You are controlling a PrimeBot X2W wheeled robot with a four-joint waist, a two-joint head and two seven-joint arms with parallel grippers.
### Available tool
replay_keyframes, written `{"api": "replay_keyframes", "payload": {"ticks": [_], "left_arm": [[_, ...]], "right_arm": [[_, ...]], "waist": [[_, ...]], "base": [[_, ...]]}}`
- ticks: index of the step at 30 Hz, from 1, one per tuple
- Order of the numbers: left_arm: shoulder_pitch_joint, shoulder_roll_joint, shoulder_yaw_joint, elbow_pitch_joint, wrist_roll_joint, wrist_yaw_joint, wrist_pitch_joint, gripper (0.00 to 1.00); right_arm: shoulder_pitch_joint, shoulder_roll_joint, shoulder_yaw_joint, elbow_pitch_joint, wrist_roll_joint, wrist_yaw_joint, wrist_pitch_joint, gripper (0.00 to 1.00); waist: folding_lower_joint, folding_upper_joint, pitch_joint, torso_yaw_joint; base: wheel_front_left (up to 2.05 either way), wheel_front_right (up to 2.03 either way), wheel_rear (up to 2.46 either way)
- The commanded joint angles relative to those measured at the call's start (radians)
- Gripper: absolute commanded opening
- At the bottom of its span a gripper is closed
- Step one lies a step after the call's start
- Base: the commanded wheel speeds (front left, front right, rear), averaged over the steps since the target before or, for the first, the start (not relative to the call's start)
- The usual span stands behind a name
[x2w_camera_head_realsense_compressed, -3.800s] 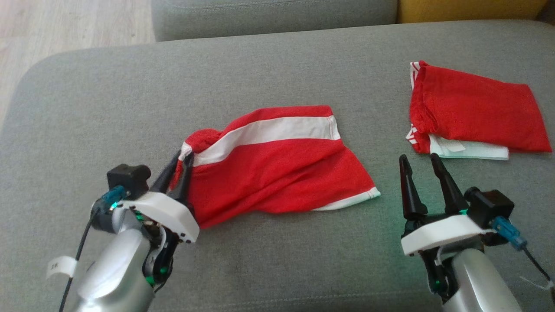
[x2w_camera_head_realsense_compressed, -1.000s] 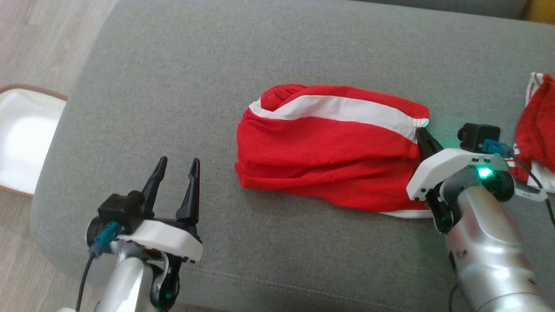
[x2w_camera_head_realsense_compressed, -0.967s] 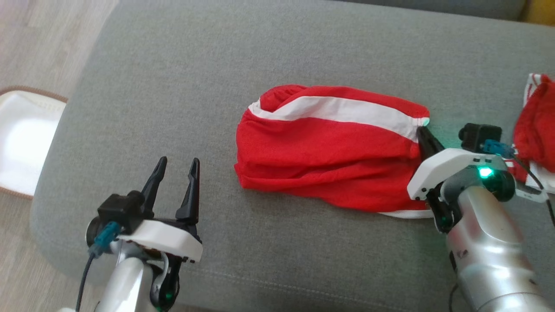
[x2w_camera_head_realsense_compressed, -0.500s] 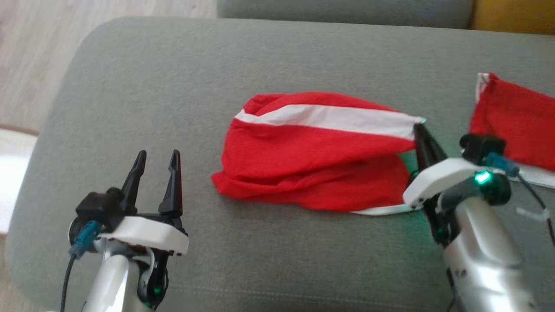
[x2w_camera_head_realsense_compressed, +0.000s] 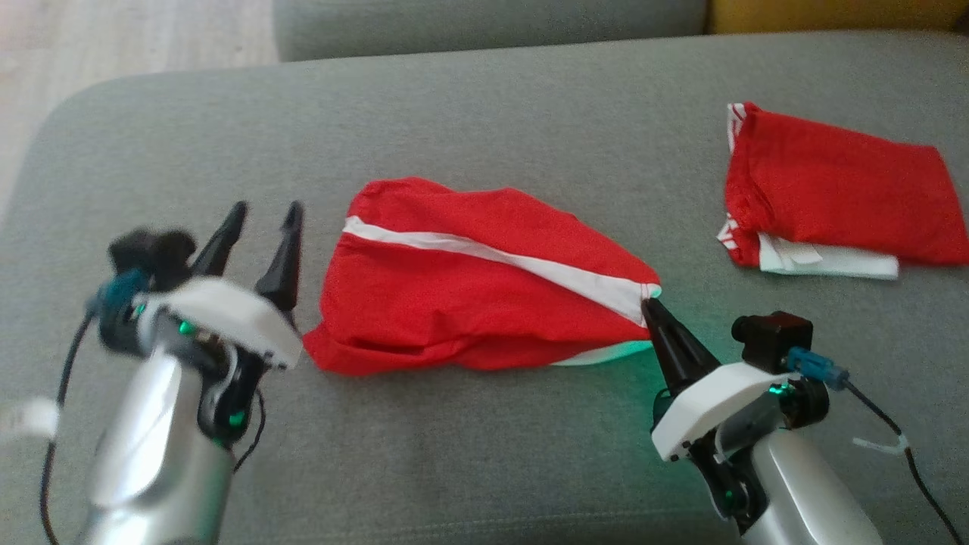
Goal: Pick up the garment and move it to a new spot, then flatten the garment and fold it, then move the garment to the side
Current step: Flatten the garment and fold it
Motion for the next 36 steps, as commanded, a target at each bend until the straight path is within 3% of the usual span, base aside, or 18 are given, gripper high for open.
{"api": "replay_keyframes", "payload": {"ticks": [1,7,14,30,36], "left_arm": [[-0.091,0.061,-0.030,-0.015,-0.080,-0.006,0.072,1.00],[-0.232,0.212,-0.182,0.026,-0.348,-0.006,0.324,1.00],[-0.348,0.299,-0.248,0.107,-0.528,-0.006,0.508,1.00],[-0.481,0.313,-0.313,0.250,-0.688,-0.006,0.731,1.00],[-0.554,0.291,-0.336,0.301,-0.708,-0.005,0.830,1.00]], "right_arm": [[-0.029,0.005,0.025,-0.052,-0.005,0.002,0.004,0.00],[-0.081,0.005,0.036,-0.074,-0.012,0.002,0.011,0.00],[-0.166,0.005,0.043,-0.032,-0.048,0.002,0.009,0.00],[-0.246,0.005,0.021,0.026,-0.088,0.002,0.031,0.00],[-0.262,0.005,0.025,0.034,-0.086,0.002,0.030,0.00]], "waist": [[0.0000,-0.0001,0.028,-0.032],[0.0000,-0.0001,0.082,-0.075],[0.0000,-0.0001,0.121,-0.104],[0.0000,-0.0001,0.169,-0.103],[0.0000,-0.0001,0.183,-0.100]], "base": [[0.00,0.00,0.00],[0.00,0.00,0.00],[0.00,0.00,0.00],[0.00,0.00,0.00],[0.00,0.00,0.00]]}}
